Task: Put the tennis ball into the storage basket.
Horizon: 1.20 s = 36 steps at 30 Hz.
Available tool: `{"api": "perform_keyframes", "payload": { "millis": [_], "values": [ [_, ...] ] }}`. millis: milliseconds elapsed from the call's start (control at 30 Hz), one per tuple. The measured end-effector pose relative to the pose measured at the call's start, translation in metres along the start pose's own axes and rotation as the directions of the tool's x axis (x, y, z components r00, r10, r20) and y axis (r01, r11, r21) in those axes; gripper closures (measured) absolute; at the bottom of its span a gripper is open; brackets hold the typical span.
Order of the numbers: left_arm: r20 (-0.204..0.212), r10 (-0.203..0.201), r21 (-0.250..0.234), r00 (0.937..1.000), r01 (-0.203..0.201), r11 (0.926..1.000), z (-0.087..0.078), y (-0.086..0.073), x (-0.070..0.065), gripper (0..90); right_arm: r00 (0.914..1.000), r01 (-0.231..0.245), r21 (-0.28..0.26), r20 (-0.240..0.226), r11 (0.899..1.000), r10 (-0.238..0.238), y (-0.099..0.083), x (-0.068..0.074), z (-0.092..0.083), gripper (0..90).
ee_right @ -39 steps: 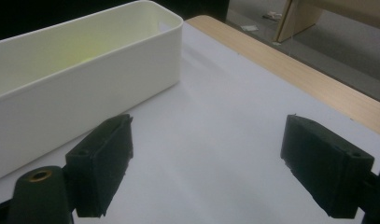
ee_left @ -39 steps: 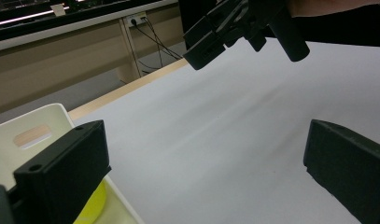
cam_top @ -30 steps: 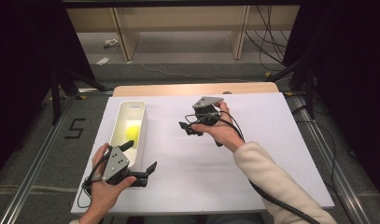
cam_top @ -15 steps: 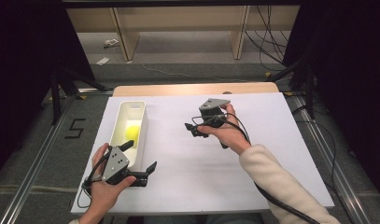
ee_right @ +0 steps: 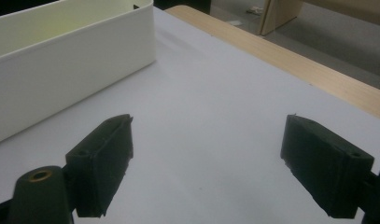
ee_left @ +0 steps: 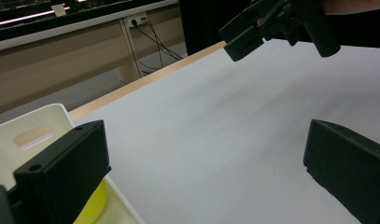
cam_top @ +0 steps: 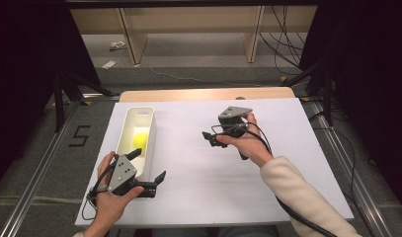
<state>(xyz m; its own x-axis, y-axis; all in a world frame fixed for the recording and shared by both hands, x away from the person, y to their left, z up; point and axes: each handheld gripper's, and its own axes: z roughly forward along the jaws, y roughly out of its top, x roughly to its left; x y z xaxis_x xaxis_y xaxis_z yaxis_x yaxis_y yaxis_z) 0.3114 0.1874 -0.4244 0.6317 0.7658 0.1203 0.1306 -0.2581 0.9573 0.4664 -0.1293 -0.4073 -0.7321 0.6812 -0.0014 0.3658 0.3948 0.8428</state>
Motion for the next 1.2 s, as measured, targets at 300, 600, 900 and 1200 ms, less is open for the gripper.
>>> {"api": "perform_keyframes", "payload": {
  "millis": [300, 600, 900, 1200],
  "values": [
    [0.0, 0.001, -0.002, 1.0, -0.001, 1.0, 0.0, 0.0, 0.0, 0.0, 0.9997, -0.016, -0.001, 0.016, 1.0, 0.016, -0.008, -0.006, -0.009, 17.5],
    [0.001, 0.001, -0.002, 1.0, -0.001, 1.0, 0.0, 0.001, -0.001, 0.0, 0.9991, -0.03, -0.006, 0.03, 1.0, 0.03, -0.017, -0.01, -0.021, 17.5],
    [0.0, -0.002, -0.004, 1.0, 0.002, 1.0, 0.0, 0.001, 0.0, 0.0, 0.998, -0.045, -0.01, 0.043, 0.999, 0.045, -0.025, -0.015, -0.033, 17.7],
    [-0.002, -0.003, -0.005, 1.0, 0.003, 1.0, 0.0, 0.001, 0.001, 0.0, 0.9968, -0.057, -0.001, 0.057, 0.998, 0.057, -0.037, -0.02, -0.039, 17.7]
  ]
}}
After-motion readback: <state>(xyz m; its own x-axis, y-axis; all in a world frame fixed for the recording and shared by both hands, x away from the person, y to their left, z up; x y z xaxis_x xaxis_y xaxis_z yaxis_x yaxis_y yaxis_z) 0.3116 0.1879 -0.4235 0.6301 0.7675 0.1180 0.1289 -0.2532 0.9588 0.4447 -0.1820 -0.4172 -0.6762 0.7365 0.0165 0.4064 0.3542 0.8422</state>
